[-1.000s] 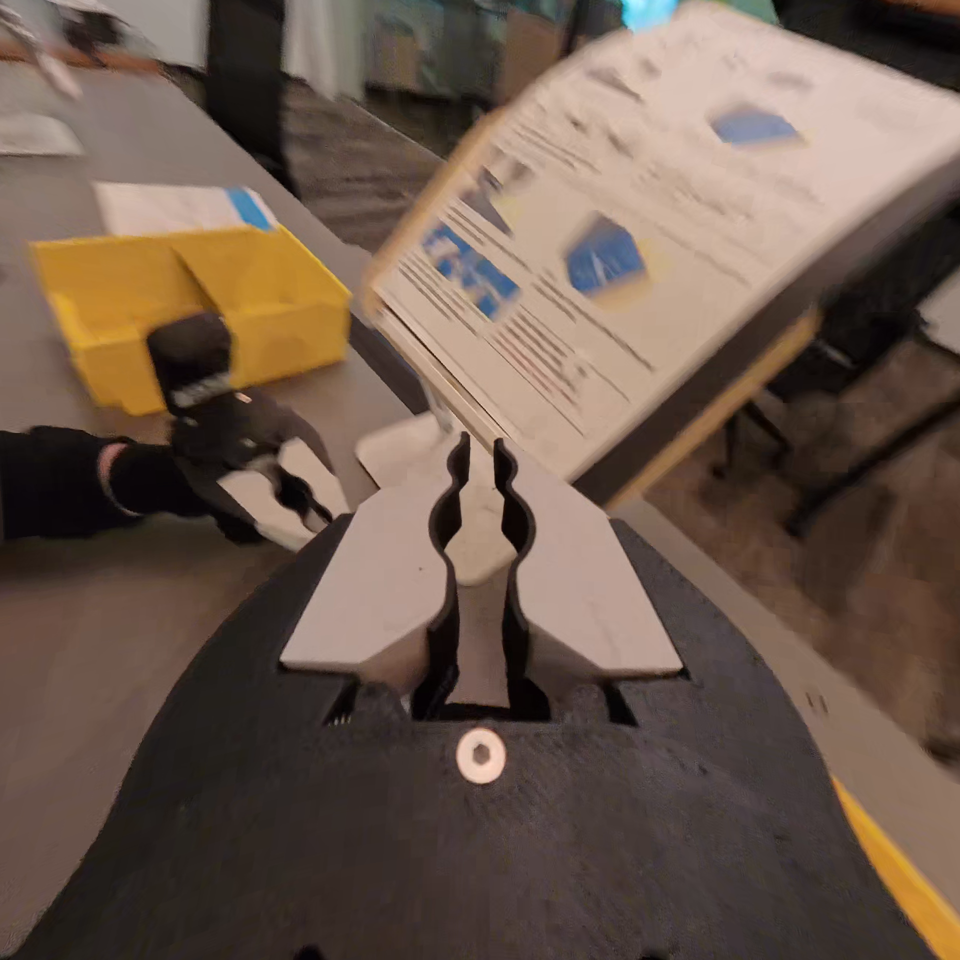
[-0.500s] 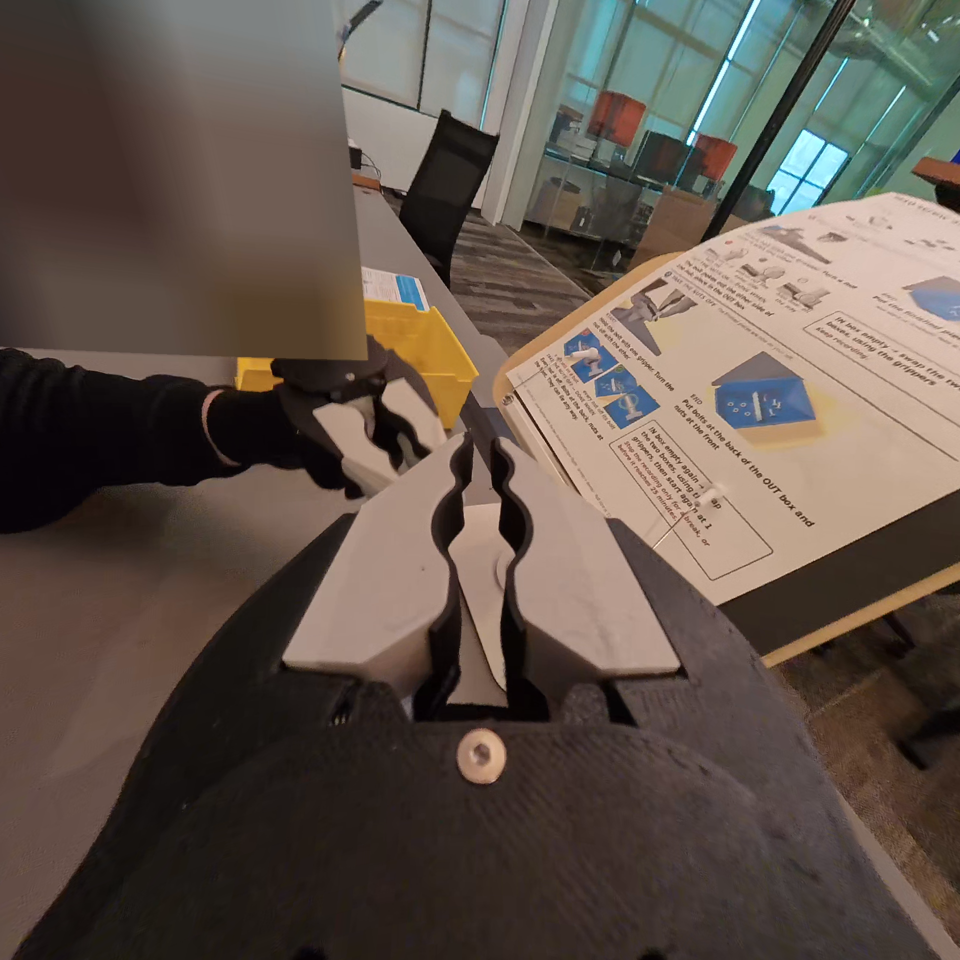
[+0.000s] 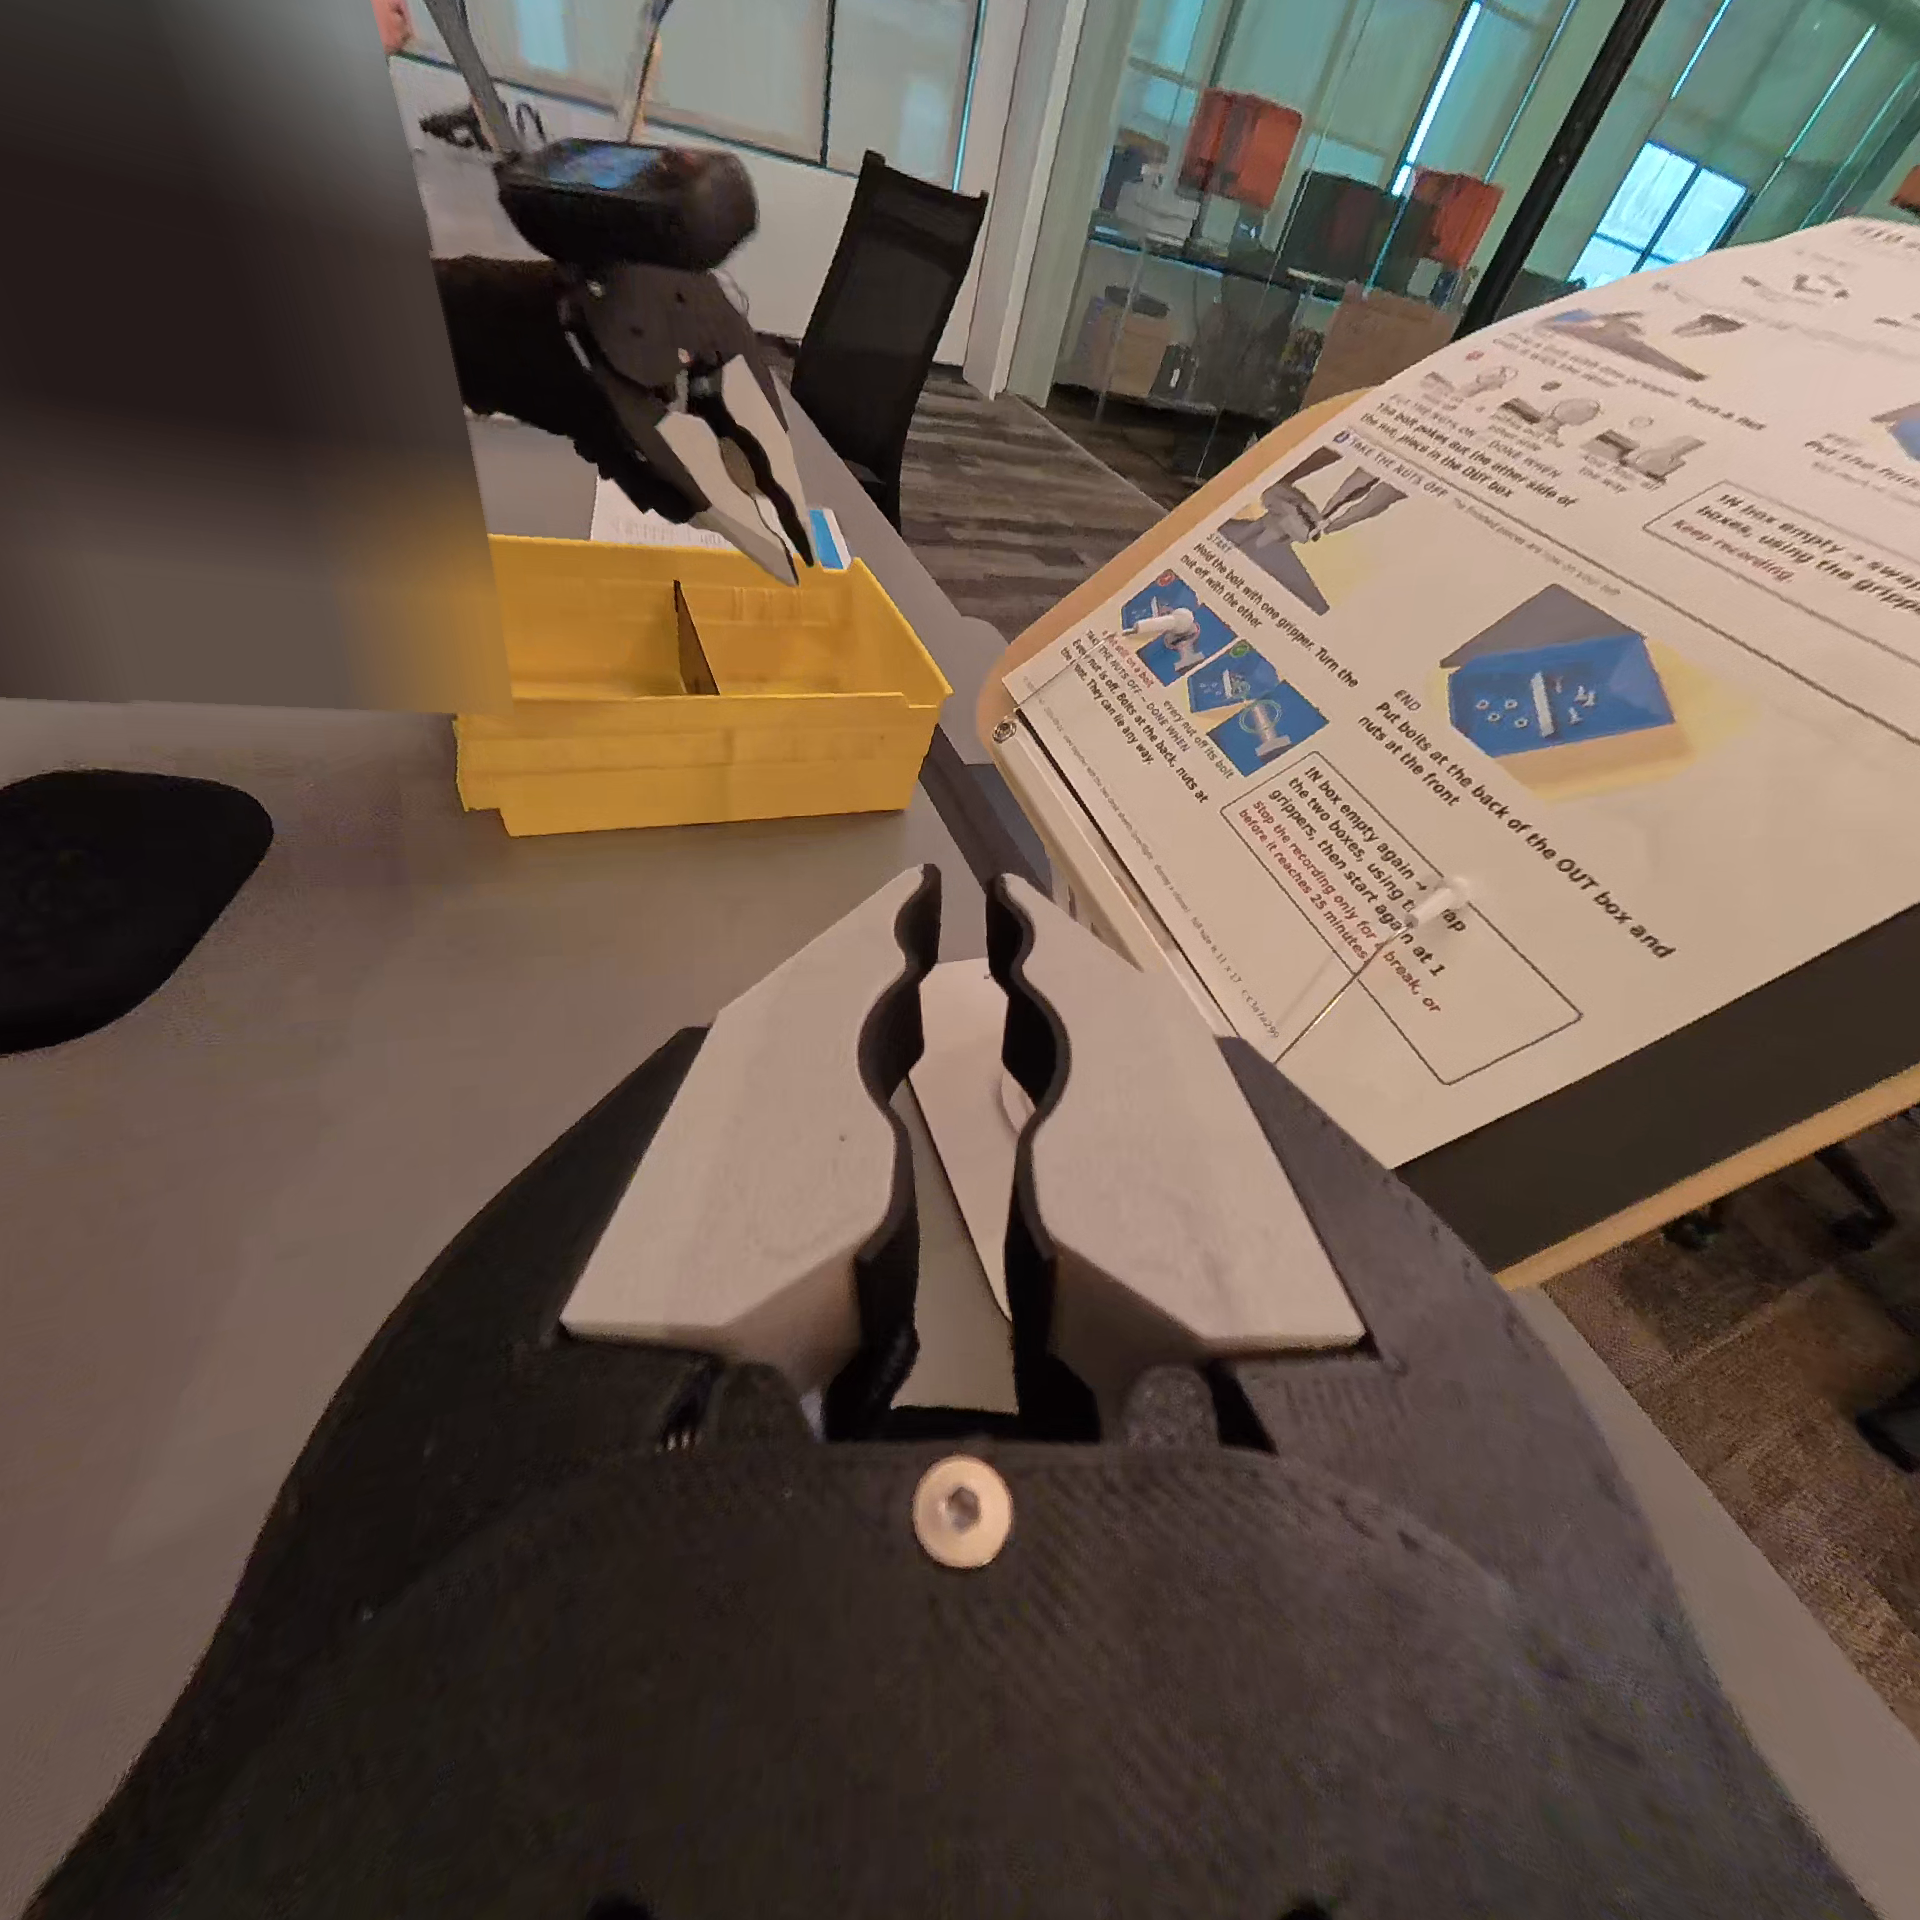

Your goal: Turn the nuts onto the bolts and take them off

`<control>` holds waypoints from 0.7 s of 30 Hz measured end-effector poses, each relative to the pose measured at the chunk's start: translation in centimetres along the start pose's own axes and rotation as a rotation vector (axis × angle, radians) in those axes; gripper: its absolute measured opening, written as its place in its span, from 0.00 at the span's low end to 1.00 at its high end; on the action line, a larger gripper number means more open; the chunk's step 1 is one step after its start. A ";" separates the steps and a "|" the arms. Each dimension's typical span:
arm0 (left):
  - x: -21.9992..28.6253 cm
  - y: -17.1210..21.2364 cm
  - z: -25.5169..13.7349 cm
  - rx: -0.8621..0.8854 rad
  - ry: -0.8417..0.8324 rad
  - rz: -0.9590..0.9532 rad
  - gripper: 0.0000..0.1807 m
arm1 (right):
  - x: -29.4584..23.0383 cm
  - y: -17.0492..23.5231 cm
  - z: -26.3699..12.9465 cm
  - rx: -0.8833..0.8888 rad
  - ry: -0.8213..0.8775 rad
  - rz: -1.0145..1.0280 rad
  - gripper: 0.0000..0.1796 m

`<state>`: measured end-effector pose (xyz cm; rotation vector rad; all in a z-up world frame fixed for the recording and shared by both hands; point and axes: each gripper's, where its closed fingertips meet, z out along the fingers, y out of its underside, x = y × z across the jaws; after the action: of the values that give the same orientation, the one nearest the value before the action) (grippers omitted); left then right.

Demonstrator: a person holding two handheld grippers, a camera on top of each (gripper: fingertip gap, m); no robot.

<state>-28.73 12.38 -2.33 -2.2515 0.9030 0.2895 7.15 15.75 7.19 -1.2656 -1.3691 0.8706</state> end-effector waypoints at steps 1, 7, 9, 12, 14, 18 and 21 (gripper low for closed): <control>-0.9 2.3 1.1 -0.060 0.009 -0.018 0.08 | -0.1 0.3 0.3 -0.015 -0.001 -0.006 0.04; -1.8 10.9 6.0 -0.359 0.150 -0.112 0.09 | -0.7 1.3 2.0 -0.061 -0.026 -0.017 0.04; -1.8 12.0 7.2 -0.393 0.174 -0.137 0.10 | -0.9 1.8 2.6 -0.075 -0.036 -0.013 0.04; -1.4 13.7 8.4 -0.465 0.227 -0.155 0.10 | -1.1 2.4 3.4 -0.094 -0.047 -0.010 0.04; -0.7 14.4 8.8 -0.506 0.284 -0.176 0.09 | -1.3 2.6 3.8 -0.101 -0.055 -0.010 0.04; -1.1 16.5 9.6 -0.607 0.266 -0.147 0.10 | -1.4 2.9 4.2 -0.113 -0.061 -0.011 0.04; -0.6 16.9 10.0 -0.615 0.307 -0.170 0.08 | -1.4 3.2 4.3 -0.122 -0.059 -0.008 0.04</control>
<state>-40.19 10.53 -18.19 -2.9857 0.8441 0.1572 3.55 15.58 2.97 -1.3351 -1.4925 0.8349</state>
